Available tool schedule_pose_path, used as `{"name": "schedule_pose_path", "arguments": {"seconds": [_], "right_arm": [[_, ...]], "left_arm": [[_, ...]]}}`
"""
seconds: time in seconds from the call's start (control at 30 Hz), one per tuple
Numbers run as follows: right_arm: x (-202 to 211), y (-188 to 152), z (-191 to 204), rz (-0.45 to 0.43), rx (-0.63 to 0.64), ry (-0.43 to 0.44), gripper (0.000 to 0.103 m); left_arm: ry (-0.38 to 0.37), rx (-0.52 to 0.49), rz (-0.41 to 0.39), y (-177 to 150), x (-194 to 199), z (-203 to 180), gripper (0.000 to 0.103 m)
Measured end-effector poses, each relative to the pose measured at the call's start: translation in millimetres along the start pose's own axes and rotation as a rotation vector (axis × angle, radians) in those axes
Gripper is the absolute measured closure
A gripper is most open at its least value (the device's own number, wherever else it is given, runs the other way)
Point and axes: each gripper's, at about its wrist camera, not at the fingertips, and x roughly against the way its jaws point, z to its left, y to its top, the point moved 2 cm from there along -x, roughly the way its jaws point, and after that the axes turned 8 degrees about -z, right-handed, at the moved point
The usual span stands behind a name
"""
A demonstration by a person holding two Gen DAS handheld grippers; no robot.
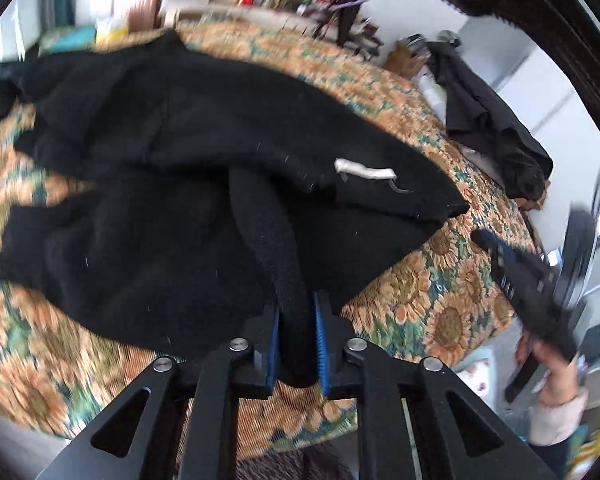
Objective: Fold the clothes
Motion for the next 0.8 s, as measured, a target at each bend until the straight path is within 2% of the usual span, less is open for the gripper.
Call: {"name": "schedule_pose_path", "arguments": {"seconds": [0.07,0.1,0.17,0.2,0.23,0.27,0.37,0.4,0.47,0.5,0.53,0.57,0.67,0.7,0.73,0.8], "right_arm": [[9.6,-12.4,-5.0,-0.013,-0.011,0.027,0.085],[15.8,-14.8,-7.2,-0.026,-0.012,0.039,0.078],[23.8,-12.9,-8.7,-0.065,0.008,0.038,0.073],[32.1,-10.2,-7.2,-0.087,0.023,0.040,0.069],[42.6,-6.6,-3.4,-0.107,0.036,0.049,0.066],[51.4,-3.2,0.8,-0.124,0.047,0.062,0.065],[48.6,6.0,12.4,-0.143,0.082,0.098,0.061],[45.3,7.0,17.8,-0.143,0.096,0.104,0.061],[39.9,7.1,26.6,-0.135,0.113,0.121,0.061],[34.0,6.9,28.8,-0.130,0.113,0.133,0.061],[30.0,6.5,30.2,-0.126,0.110,0.145,0.061],[27.7,5.7,30.9,-0.123,0.106,0.158,0.061],[19.9,1.4,30.7,-0.115,0.105,0.168,0.061],[17.3,-0.4,31.1,-0.113,0.109,0.162,0.061],[16.0,-1.7,31.5,-0.113,0.116,0.156,0.060],[16.5,-1.8,30.5,-0.110,0.130,0.144,0.060]], "left_arm": [[-0.027,0.062,0.008,4.6,9.5,3.2,0.085],[-0.047,0.086,0.005,9.4,18.8,7.9,0.080],[-0.080,0.134,-0.027,20.4,38.0,11.8,0.060],[-0.084,0.148,-0.046,24.0,43.6,14.2,0.042],[-0.085,0.169,-0.085,33.0,53.5,16.0,0.029],[-0.083,0.180,-0.103,37.4,58.1,16.9,0.027],[-0.059,0.224,-0.111,59.4,55.2,15.5,0.027],[-0.051,0.237,-0.087,65.0,46.0,11.9,0.027],[-0.051,0.271,-0.015,72.4,25.5,7.4,0.034],[-0.064,0.284,0.010,72.6,13.0,3.6,0.043],[-0.083,0.298,0.041,71.1,3.4,2.0,0.048],[-0.102,0.313,0.072,69.6,-6.1,0.5,0.048],[-0.090,0.323,0.129,63.2,-29.3,-2.8,0.049],[-0.087,0.340,0.143,60.5,-37.6,-2.7,0.053],[-0.071,0.363,0.145,59.3,-43.0,0.5,0.064],[-0.038,0.406,0.108,59.3,-43.9,10.6,0.072]]}}
